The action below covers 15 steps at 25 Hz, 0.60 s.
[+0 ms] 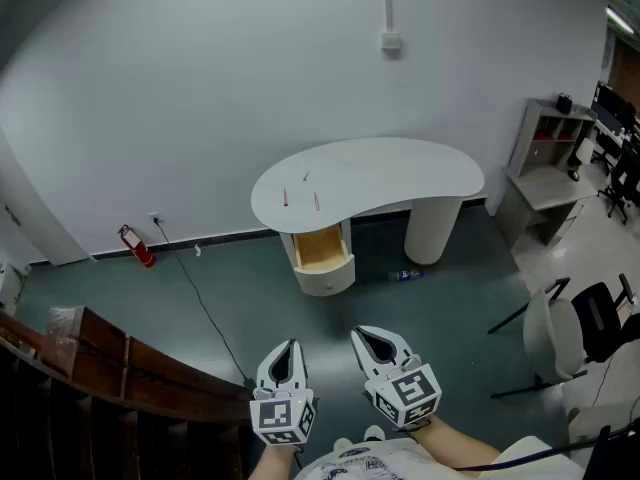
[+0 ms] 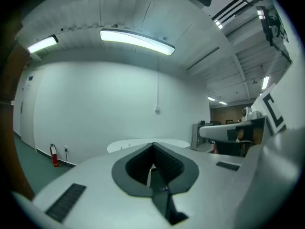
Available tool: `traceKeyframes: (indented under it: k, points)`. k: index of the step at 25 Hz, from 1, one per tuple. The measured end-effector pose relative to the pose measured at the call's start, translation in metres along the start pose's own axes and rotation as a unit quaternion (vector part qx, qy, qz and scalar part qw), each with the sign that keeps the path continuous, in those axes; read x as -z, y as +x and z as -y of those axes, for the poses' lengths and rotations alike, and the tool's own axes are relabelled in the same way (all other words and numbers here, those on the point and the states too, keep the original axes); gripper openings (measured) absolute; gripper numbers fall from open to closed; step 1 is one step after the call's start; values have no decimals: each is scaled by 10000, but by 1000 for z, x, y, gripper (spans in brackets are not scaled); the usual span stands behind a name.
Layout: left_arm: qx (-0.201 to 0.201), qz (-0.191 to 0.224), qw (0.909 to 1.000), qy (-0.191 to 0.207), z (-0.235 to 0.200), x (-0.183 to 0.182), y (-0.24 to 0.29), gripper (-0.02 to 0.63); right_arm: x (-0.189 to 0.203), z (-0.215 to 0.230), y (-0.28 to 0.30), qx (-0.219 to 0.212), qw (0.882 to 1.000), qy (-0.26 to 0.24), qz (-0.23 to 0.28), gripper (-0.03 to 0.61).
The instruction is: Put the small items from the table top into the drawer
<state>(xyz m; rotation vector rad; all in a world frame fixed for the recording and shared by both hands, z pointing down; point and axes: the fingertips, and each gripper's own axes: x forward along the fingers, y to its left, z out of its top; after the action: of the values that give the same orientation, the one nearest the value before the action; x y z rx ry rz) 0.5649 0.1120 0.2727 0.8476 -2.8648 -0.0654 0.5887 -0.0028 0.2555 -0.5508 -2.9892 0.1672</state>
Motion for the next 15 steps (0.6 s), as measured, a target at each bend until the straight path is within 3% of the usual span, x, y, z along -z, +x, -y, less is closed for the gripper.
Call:
traceKeyframes:
  k: [15]
  points:
    - [-169,10,9999,24,41,8,22,25,3,49,-24,-133,9995,265,55,20]
